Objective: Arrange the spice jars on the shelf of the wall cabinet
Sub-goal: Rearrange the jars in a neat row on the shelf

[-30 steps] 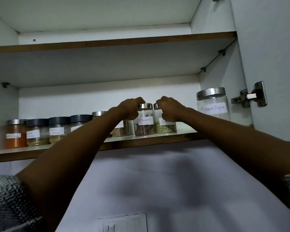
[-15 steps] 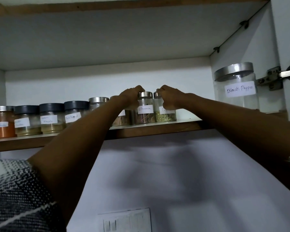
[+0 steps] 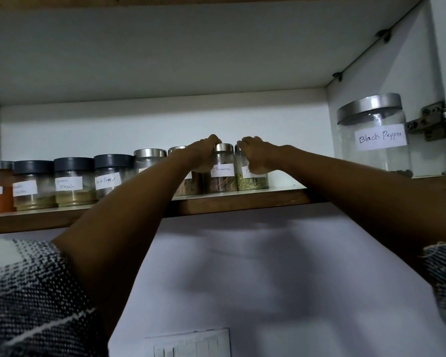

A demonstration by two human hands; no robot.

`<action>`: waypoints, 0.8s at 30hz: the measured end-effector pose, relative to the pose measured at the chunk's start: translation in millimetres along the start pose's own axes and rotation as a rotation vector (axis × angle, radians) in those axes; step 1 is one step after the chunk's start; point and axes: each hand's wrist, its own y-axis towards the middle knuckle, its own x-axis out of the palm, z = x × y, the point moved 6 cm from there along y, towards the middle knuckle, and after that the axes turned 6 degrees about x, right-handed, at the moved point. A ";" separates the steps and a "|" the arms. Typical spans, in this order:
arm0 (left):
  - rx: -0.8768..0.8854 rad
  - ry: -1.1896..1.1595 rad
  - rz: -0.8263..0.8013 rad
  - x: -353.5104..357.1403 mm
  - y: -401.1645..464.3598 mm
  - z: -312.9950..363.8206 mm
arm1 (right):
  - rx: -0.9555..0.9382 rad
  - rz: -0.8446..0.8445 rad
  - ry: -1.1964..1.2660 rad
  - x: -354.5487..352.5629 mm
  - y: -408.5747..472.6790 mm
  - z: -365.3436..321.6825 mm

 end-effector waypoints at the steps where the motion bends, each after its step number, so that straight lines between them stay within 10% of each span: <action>1: -0.004 -0.003 0.002 0.5 -0.2 -0.2 | -0.001 -0.003 0.000 0.4 -0.1 -0.1; 14: 0.032 -0.074 0.166 -3.0 -7.6 0.9 | 0.033 0.121 0.235 -4.6 -12.1 8.3; 24: 0.141 -0.045 0.333 -27.3 -29.9 46.0 | -0.102 0.247 -0.041 -50.4 -49.2 3.3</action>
